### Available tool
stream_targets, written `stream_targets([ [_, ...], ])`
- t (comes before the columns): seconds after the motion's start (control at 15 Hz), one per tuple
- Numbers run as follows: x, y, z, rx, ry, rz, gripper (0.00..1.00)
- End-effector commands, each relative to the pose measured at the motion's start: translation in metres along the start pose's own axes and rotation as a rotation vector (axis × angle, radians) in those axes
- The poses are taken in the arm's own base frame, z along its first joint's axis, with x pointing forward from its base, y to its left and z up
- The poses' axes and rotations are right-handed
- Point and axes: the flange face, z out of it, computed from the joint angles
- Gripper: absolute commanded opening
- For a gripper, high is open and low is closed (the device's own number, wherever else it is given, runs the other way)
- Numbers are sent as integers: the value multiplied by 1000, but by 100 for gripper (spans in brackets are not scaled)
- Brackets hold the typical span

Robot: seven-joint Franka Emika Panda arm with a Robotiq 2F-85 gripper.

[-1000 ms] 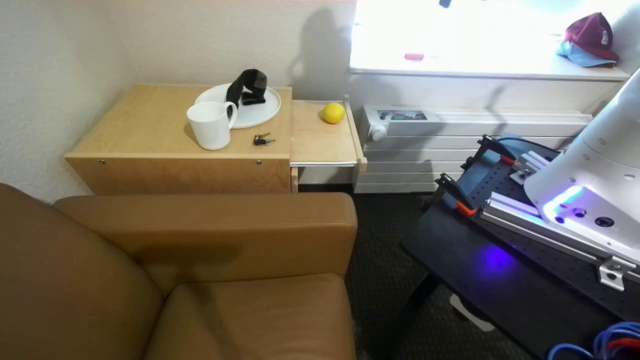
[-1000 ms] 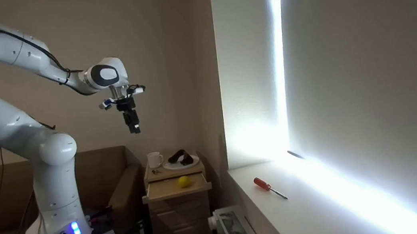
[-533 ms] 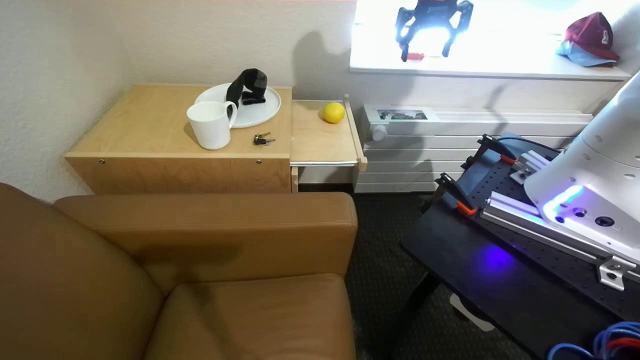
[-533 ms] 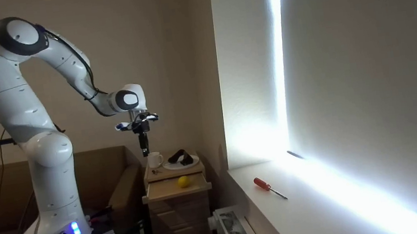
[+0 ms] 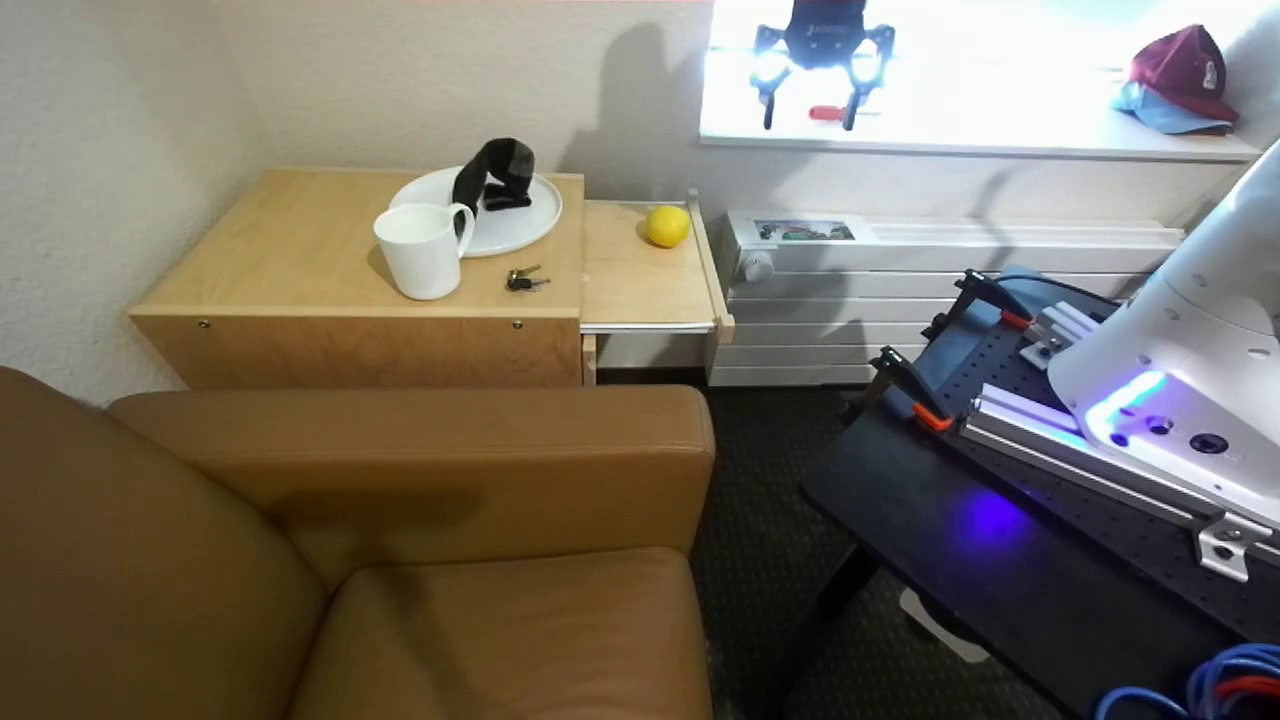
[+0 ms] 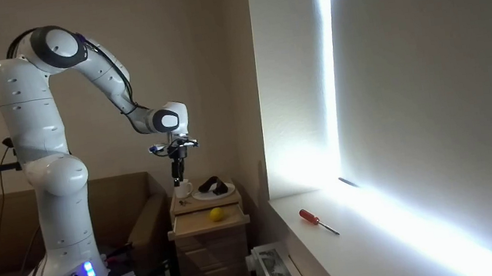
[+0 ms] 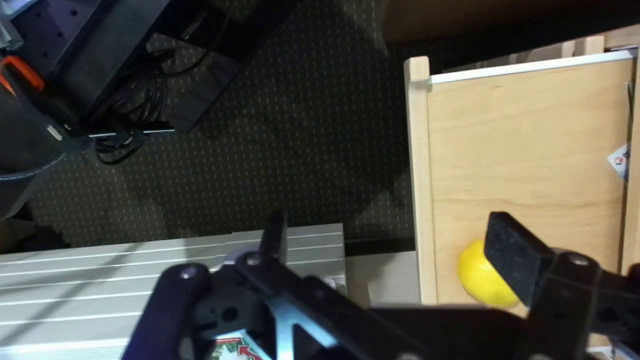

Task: Put the lemon on the window sill and close the top compartment

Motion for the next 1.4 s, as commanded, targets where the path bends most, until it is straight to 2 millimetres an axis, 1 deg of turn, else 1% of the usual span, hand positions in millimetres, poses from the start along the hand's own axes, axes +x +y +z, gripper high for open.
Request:
stream_targets([
  [0.0,19,-25,20,105,-7,169,100],
  [0.13,27,-46,30,178,6,270,100],
  [0.27,34,-67,45,239,38,372,100],
  [0.47,50,-86,75,277,69,527,100],
  [0.6,57,-93,90,271,104,605,100],
  [0.67,47,-83,77,268,76,546,100],
  [0.73,50,-85,85,259,79,560,100],
  [0.8,50,-85,88,256,76,558,100],
  [0.87,49,-86,86,259,77,556,100],
  [0.93,48,-84,89,233,76,529,100],
  [1.0,54,-85,98,237,100,547,100],
  [1.13,65,-92,118,249,72,637,100],
  [1.33,78,-105,138,298,57,725,100],
])
